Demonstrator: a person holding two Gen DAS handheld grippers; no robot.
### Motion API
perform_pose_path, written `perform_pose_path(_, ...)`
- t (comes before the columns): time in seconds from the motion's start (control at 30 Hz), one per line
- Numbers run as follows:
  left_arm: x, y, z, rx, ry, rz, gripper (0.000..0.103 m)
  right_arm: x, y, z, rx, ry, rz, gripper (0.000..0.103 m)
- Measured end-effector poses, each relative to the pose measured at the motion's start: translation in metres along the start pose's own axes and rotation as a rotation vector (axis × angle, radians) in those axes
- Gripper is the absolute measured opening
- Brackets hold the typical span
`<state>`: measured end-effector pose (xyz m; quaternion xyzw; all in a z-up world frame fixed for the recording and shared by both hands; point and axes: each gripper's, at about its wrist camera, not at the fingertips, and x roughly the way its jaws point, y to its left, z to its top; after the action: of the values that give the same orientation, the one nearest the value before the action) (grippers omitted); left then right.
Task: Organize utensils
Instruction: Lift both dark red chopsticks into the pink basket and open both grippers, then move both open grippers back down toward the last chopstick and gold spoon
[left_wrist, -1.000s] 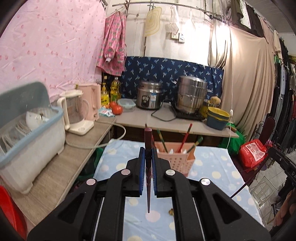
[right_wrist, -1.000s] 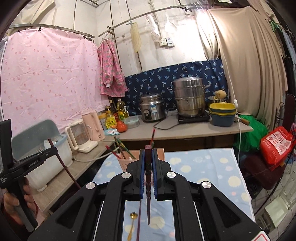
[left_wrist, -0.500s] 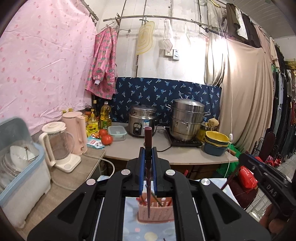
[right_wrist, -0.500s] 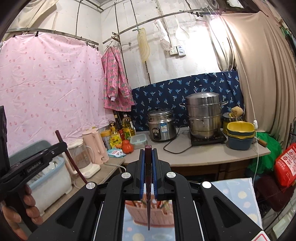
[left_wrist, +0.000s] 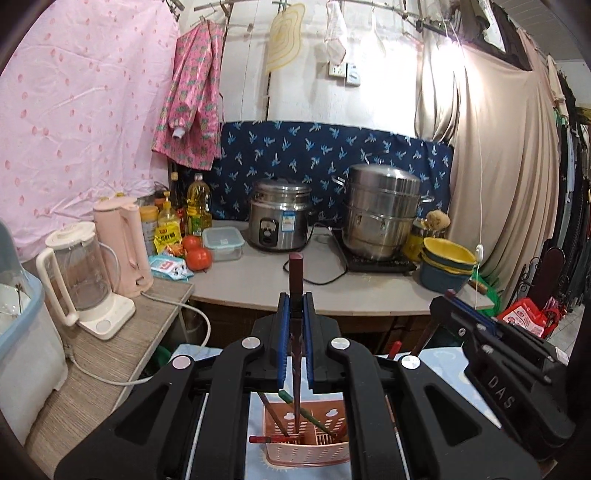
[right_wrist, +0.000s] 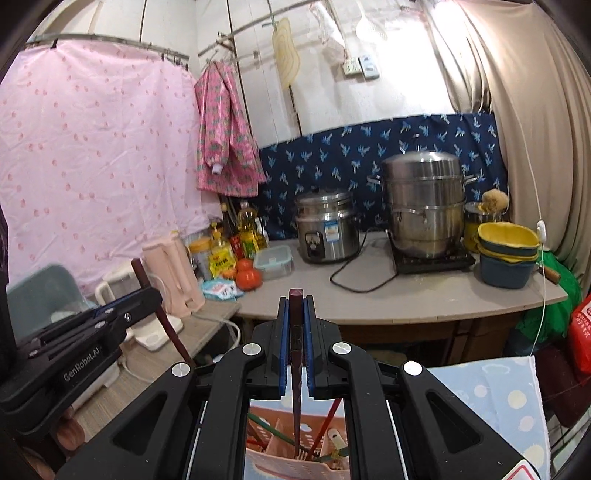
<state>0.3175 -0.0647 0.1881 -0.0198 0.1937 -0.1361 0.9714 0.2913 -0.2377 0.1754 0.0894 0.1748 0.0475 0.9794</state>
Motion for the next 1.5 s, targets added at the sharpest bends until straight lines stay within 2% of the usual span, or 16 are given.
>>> perform_pose_path(0.1, 0.011, 0.004, -0.010, -0.003, 0.019, 0.003, 0.008, 0.010, -0.001, -0.013, -0.008, 0.025, -0.009, 0.011)
perform_pose_path(0.17, 0.014, 0.007, -0.014, -0.003, 0.024, 0.016, 0.024, 0.010, -0.002, -0.019, -0.008, 0.027, -0.016, 0.017)
perform_pose_path(0.2, 0.014, 0.008, -0.015, -0.009, 0.024, 0.024, 0.039, 0.009, -0.002, -0.020, -0.008, 0.026, -0.015, 0.018)
perform_pose_path(0.23, 0.013, 0.009, -0.016, -0.012, 0.020, 0.028, 0.040, 0.006, -0.002, -0.021, -0.007, 0.022, -0.015, 0.020)
perform_pose_path(0.53, -0.009, 0.009, -0.024, -0.004, 0.031, 0.029, 0.040, -0.021, 0.006, -0.024, -0.027, 0.014, -0.015, 0.021)
perform_pose_path(0.77, -0.045, 0.010, -0.047, 0.004, 0.056, 0.026, 0.040, -0.063, 0.015, -0.048, -0.043, 0.038, -0.014, 0.022)
perform_pose_path(0.93, -0.079, 0.011, -0.089, 0.021, 0.096, 0.041, 0.040, -0.103, 0.015, -0.093, -0.039, 0.103, -0.020, 0.023)
perform_pose_path(1.17, -0.115, 0.011, -0.171, 0.048, 0.198, 0.063, 0.040, -0.144, 0.010, -0.187, -0.016, 0.293, -0.032, 0.023)
perform_pose_path(1.3, -0.127, 0.009, -0.216, 0.030, 0.284, 0.049, 0.040, -0.159, 0.010, -0.240, 0.023, 0.389, -0.029, 0.023)
perform_pose_path(1.5, -0.137, 0.010, -0.272, -0.012, 0.384, 0.046, 0.040, -0.172, 0.023, -0.297, 0.008, 0.463, -0.052, 0.024)
